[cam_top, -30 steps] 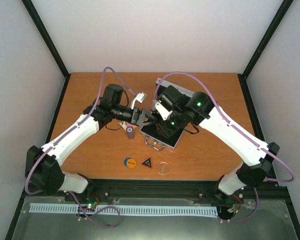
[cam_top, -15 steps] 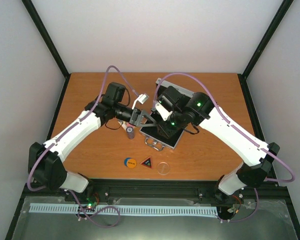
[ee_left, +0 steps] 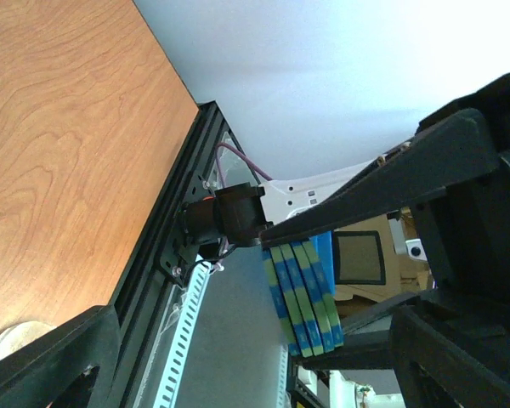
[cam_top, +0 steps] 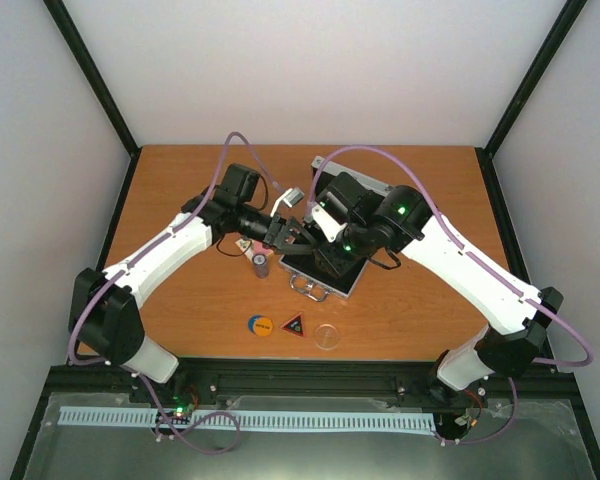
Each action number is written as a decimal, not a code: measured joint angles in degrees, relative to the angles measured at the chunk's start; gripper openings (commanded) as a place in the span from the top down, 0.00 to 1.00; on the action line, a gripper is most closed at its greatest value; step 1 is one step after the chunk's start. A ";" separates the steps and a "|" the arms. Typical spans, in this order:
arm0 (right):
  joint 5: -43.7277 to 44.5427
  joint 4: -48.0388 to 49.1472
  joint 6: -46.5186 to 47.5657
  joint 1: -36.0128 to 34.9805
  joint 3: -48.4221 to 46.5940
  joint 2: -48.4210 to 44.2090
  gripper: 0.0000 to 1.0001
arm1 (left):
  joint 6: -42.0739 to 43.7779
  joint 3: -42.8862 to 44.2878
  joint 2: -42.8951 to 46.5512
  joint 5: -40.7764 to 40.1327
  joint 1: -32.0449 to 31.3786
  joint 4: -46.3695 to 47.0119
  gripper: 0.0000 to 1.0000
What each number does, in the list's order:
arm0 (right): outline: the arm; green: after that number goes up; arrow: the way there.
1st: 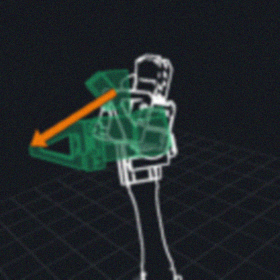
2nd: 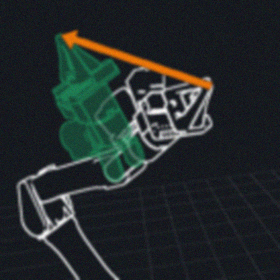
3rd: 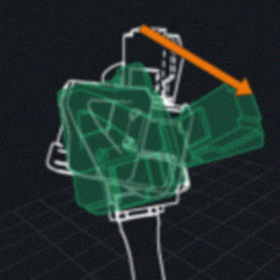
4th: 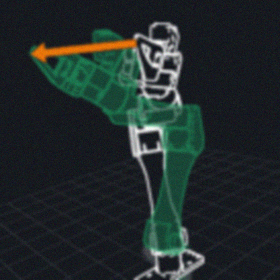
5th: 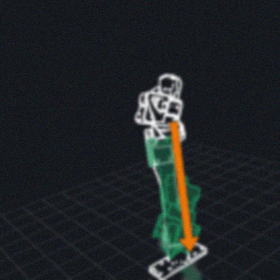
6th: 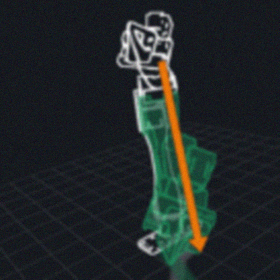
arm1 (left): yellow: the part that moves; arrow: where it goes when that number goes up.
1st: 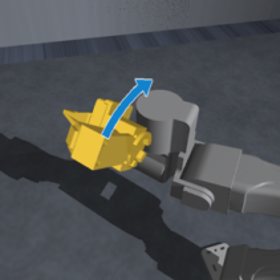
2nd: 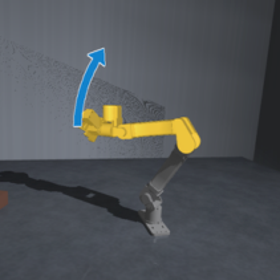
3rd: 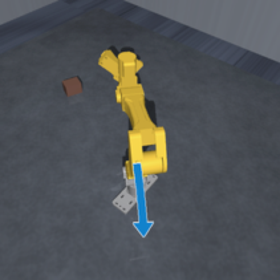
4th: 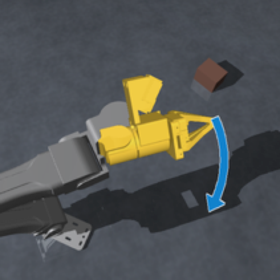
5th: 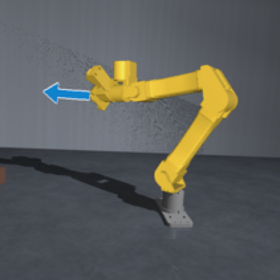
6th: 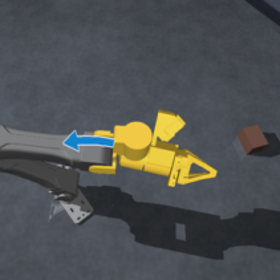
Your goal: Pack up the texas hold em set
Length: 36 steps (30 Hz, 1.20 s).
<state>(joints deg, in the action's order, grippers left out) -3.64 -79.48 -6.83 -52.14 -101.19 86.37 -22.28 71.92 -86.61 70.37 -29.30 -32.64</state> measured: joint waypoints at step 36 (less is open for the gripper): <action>-0.02 0.85 0.42 -0.52 -5.03 2.16 0.97 | -4.46 5.62 -5.42 3.32 -2.95 0.04 0.15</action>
<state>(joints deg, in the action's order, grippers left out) -3.66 -78.63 -6.42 -52.66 -106.21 88.53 -26.74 77.54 -92.03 73.69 -32.25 -32.60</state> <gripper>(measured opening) 0.408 0.861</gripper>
